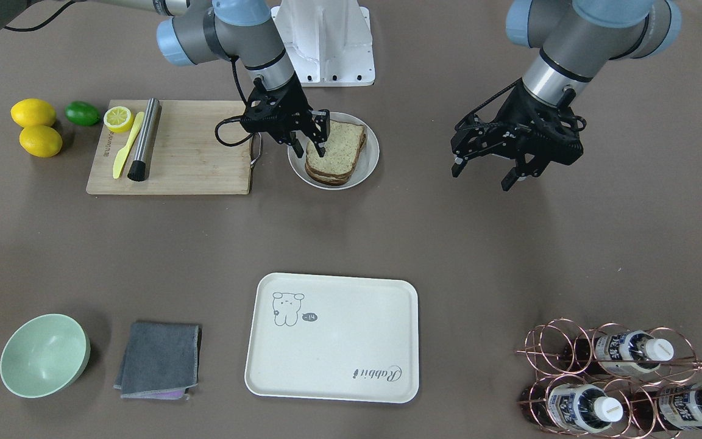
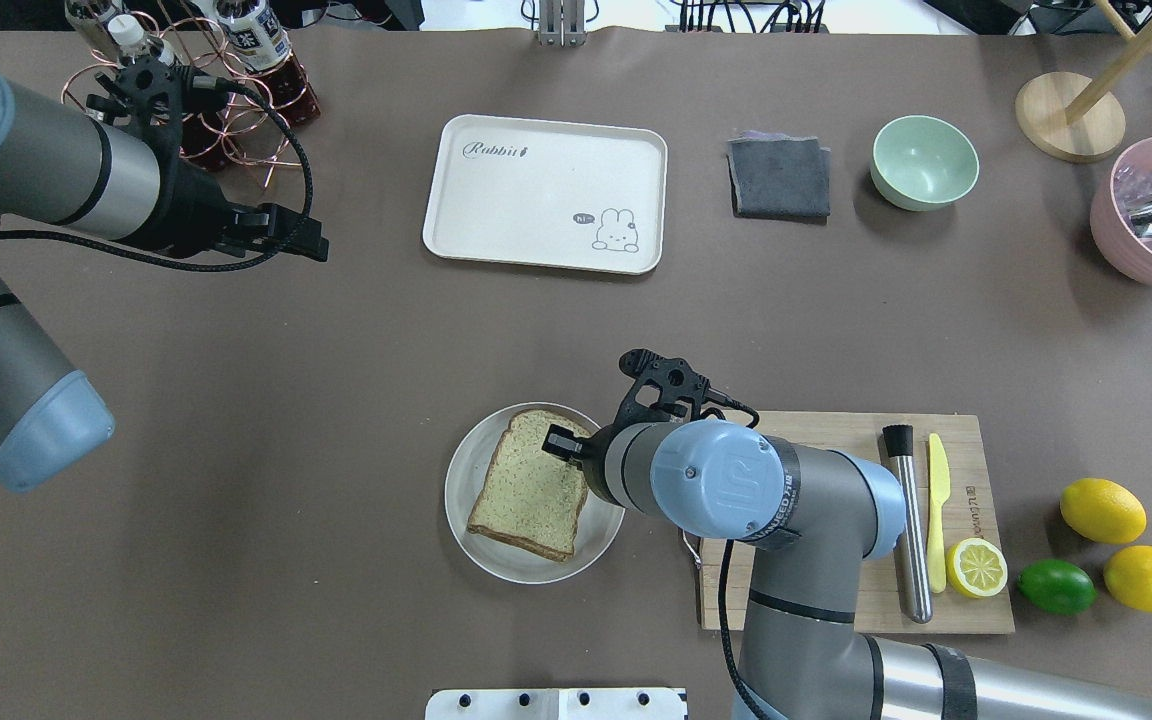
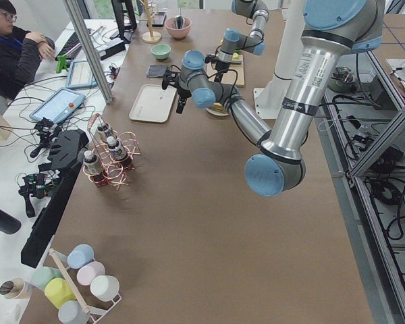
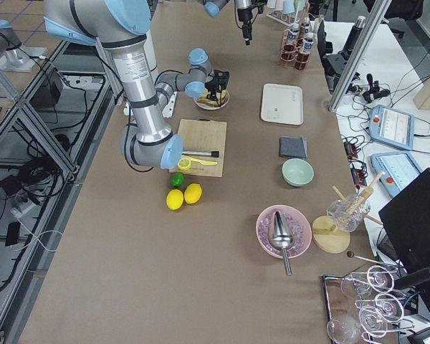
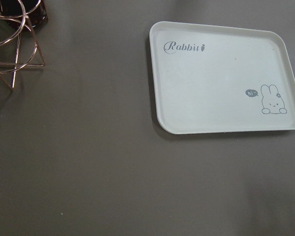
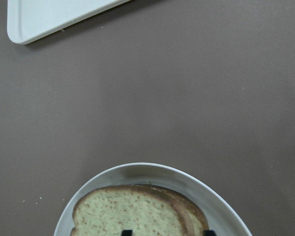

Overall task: Make sandwich and place on tray
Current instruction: 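Lower the bread slice onto the egg toast and open the right gripper, then withdraw the right gripper while moving the left gripper toward the plate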

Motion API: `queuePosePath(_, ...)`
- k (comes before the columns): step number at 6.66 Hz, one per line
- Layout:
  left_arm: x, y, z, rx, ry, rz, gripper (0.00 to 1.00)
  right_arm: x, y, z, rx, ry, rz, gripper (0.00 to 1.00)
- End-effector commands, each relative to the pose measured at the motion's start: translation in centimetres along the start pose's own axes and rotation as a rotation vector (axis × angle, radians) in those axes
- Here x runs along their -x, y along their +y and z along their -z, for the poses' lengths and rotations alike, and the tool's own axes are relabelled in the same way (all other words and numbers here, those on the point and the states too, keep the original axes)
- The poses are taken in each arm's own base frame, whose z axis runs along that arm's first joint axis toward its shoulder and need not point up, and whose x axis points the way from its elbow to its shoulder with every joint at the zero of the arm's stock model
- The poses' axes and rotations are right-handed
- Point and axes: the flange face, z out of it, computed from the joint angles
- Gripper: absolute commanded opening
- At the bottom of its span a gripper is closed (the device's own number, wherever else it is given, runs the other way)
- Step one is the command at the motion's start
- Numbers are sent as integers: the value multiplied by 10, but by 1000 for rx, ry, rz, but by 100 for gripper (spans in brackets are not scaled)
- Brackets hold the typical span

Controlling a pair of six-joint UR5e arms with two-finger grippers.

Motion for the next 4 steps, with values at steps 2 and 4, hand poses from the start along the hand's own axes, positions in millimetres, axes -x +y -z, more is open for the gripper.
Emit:
queuePosePath(2,-8,8,-5,13,9,20,98,-9,-80,57,63,71,-38,100)
queuePosePath(4,-39,32,-31,70,24,103,98,-86,-148,63,57,170,64,100)
